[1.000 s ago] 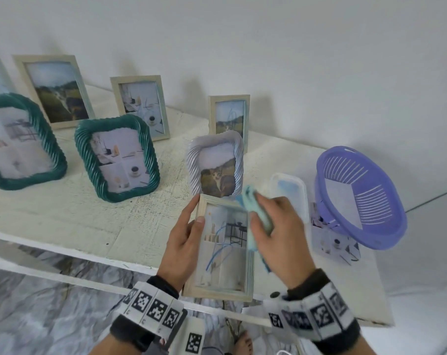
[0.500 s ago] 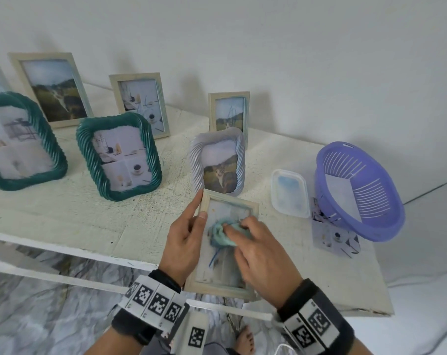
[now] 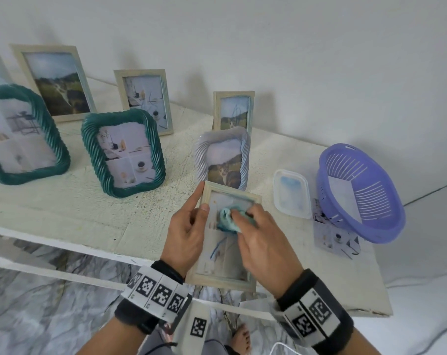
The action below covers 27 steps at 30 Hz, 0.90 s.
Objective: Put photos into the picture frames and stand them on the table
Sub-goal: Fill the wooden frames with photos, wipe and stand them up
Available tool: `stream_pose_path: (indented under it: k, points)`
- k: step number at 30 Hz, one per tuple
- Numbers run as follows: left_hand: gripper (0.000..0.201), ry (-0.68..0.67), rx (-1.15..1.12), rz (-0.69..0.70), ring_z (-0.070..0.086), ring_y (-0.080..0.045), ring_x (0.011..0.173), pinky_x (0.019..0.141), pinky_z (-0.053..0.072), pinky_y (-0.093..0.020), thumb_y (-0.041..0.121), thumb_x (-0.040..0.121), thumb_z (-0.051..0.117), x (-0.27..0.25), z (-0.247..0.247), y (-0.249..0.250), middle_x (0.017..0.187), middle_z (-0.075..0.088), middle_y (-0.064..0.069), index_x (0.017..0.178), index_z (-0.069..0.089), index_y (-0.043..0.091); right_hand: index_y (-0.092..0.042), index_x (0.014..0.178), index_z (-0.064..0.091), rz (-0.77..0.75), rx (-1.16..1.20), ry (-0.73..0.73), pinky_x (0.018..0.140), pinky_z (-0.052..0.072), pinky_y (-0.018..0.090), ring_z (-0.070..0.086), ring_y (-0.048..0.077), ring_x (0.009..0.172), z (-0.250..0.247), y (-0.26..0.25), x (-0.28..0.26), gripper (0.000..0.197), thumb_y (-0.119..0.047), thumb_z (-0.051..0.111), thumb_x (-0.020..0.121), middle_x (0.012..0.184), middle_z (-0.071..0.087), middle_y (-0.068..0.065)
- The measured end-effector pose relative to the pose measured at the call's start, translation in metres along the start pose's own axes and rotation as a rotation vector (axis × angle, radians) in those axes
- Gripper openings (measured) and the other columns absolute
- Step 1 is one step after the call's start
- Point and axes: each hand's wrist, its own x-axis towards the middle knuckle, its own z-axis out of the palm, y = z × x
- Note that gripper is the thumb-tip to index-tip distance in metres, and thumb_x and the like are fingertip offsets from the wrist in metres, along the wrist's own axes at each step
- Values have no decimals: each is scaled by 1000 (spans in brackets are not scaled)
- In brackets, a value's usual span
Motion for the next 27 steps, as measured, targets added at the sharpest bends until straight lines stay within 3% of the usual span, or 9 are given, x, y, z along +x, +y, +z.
stream_pose_path:
  k: [2,5,10,14,16,19,22,25,27]
  points:
    - [43,0,29,8,30,-3,44,43,30,-20,17,103,45,2,-3,3,49,33,13,143,37,33,-11,129,54,-93,46,-65,79,53,25,53,20,98,4,-19,-14,43,-4,60,87,115,47,6]
    - [45,12,29,-16,29,0,40,41,29,-16,10,103,42,2,-7,6,43,32,13,146,36,23,-17,126,54,-198,65,-186,73,56,27,51,19,96,0,-27,-33,43,-4,61,84,111,47,4]
    - [46,45,64,-22,23,-2,44,43,24,-16,13,103,45,0,-2,3,48,25,13,147,38,22,-13,126,56,10,-60,-41,72,54,29,52,20,90,-5,8,-10,44,-5,58,83,111,47,5]
    - [44,61,57,-21,25,-2,43,42,26,-17,13,103,44,3,-6,6,45,28,13,146,39,22,-14,129,52,-77,31,-135,84,53,26,50,15,98,6,-32,-34,39,-12,48,91,117,47,3]
    - [44,72,43,-41,25,-3,44,43,26,-18,14,103,45,3,-8,5,47,28,13,146,39,25,-17,124,53,-87,38,-152,75,55,23,49,12,92,4,-35,-40,37,-10,55,88,110,49,1]
    - [45,78,29,-47,29,-8,49,48,29,-22,17,103,46,0,-6,5,52,32,9,146,39,27,-16,118,58,33,-40,-40,62,53,21,48,11,81,1,-10,-23,37,-9,58,82,103,51,3]
    - [45,75,15,-56,30,-6,47,48,31,-21,15,103,46,2,-5,6,48,35,13,146,40,25,-10,121,56,87,-42,-37,68,48,23,49,16,85,2,-13,-16,36,-8,58,86,107,48,6]
    - [45,76,3,-67,31,-9,48,48,30,-24,16,103,46,7,-11,4,49,33,13,147,41,23,-11,134,48,-12,61,-128,79,42,18,42,9,92,8,-41,-36,38,-14,47,97,118,43,3]
    - [45,81,-6,-69,31,-11,49,49,31,-24,16,103,46,6,-13,4,50,33,11,148,41,23,-13,135,47,-48,101,-166,78,39,16,40,8,93,8,-49,-44,37,-13,43,98,116,43,1]
